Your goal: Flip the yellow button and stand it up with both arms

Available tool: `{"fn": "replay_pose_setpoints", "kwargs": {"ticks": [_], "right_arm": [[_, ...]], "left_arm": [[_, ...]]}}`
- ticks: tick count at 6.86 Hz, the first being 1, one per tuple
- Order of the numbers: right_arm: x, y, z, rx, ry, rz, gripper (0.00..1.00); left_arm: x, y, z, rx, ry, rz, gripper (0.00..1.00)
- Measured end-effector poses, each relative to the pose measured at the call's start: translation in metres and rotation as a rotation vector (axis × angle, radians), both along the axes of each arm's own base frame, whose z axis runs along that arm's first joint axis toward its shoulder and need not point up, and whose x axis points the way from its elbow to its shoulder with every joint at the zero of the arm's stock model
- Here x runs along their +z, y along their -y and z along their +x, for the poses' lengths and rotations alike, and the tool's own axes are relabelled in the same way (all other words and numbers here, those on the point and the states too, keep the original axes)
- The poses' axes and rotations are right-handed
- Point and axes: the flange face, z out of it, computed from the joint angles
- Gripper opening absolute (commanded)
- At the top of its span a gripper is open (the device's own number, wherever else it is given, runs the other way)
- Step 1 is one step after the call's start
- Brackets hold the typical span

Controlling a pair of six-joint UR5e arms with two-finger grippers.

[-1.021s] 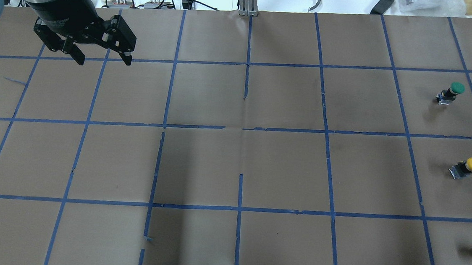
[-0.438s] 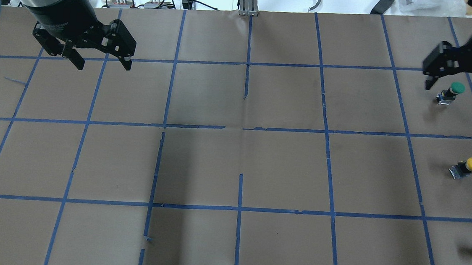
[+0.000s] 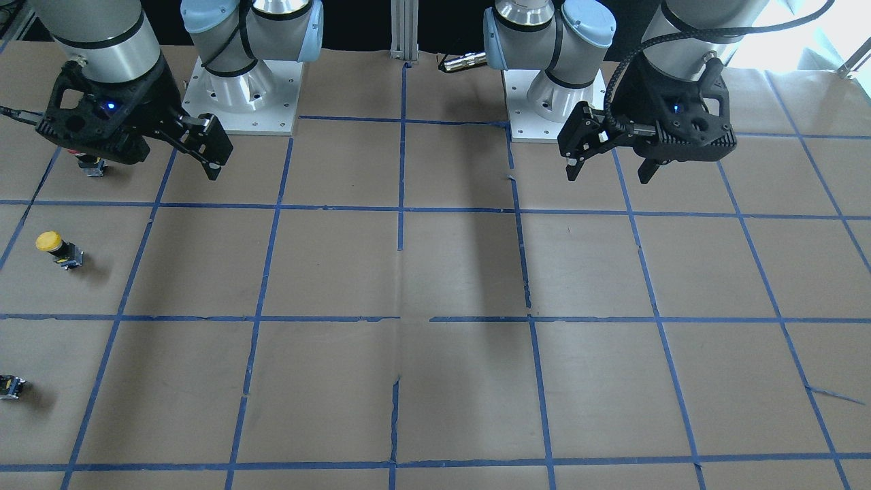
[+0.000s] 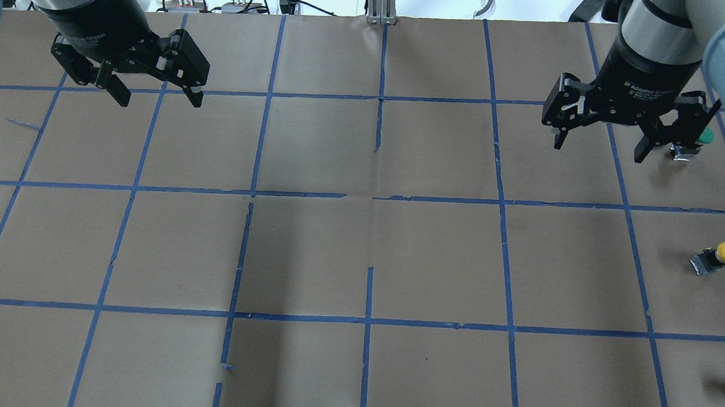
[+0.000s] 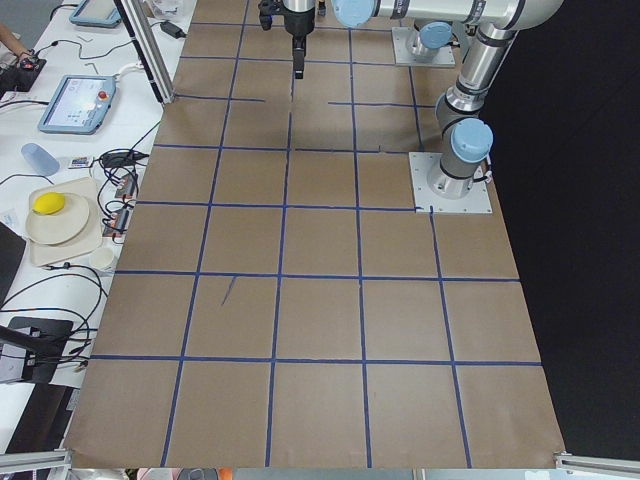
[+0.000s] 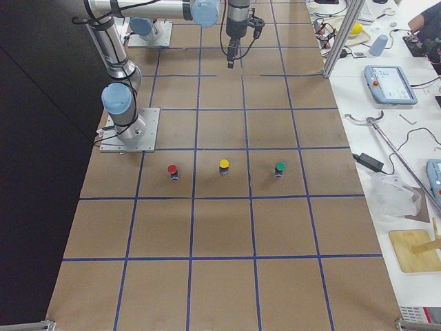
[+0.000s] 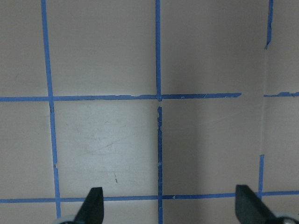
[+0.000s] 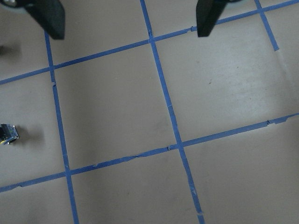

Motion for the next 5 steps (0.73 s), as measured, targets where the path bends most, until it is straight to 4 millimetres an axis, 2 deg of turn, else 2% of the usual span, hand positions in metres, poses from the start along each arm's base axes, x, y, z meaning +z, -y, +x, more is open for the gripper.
{"fn": "replay_pose_setpoints", "kwargs": {"ticks": [2,5], "right_arm": [[0.0094,-0.0097,0.0082,0.002,0.026,-0.014,1.0],[0.0129,-0.0139,0.014,0.001,0.074,-0.019,1.0]], "left_arm": [[0.0002,-0.0005,0.0005,0.002,0.004,0.006,1.0],[0.0008,-0.0009,0.0005,0.003,0.005,0.006,1.0]]}}
